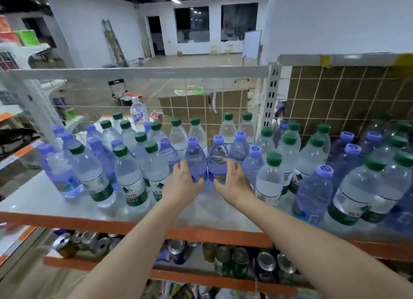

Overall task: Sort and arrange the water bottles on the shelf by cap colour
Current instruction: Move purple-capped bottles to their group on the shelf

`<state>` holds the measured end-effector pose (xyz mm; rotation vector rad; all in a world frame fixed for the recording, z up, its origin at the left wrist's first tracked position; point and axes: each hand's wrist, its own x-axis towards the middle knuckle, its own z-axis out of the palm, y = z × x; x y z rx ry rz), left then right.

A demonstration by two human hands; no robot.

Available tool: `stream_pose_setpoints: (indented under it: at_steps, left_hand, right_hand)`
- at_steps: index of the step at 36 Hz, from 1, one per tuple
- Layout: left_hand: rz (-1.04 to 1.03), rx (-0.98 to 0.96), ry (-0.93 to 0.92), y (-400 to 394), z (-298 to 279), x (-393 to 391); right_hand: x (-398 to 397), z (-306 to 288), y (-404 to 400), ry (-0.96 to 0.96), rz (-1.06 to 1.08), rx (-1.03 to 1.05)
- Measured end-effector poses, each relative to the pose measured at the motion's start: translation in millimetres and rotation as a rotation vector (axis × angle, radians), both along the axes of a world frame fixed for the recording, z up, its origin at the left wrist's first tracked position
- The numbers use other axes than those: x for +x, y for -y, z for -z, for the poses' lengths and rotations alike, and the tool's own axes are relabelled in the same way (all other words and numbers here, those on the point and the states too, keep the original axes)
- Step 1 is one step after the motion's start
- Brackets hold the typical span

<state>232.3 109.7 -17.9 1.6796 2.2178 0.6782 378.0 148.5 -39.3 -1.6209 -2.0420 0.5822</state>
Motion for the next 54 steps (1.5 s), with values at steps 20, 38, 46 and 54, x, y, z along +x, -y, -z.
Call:
stream_pose_setpoints:
  at_steps: [20, 38, 46, 54]
  left_hand:
    - [-0.075, 0.033, 0.506, -91, 25, -12]
    - [-0.05, 0.107, 0.465, -90, 32, -13]
    - [-0.026, 0.143, 0.421, -65, 39, -9]
    - [-0.036, 0.209, 0.186, -26, 30, -4]
  right_hand:
    - [-44, -4, -67, 0.054, 0.319, -0.032]
    - [-53, -1, -65, -0.076, 0.296, -0.088]
    - [-42, 1, -33, -0.173, 0.3, -0.059]
    - [-24, -8, 16, -0.121, 0.316, 0.039]
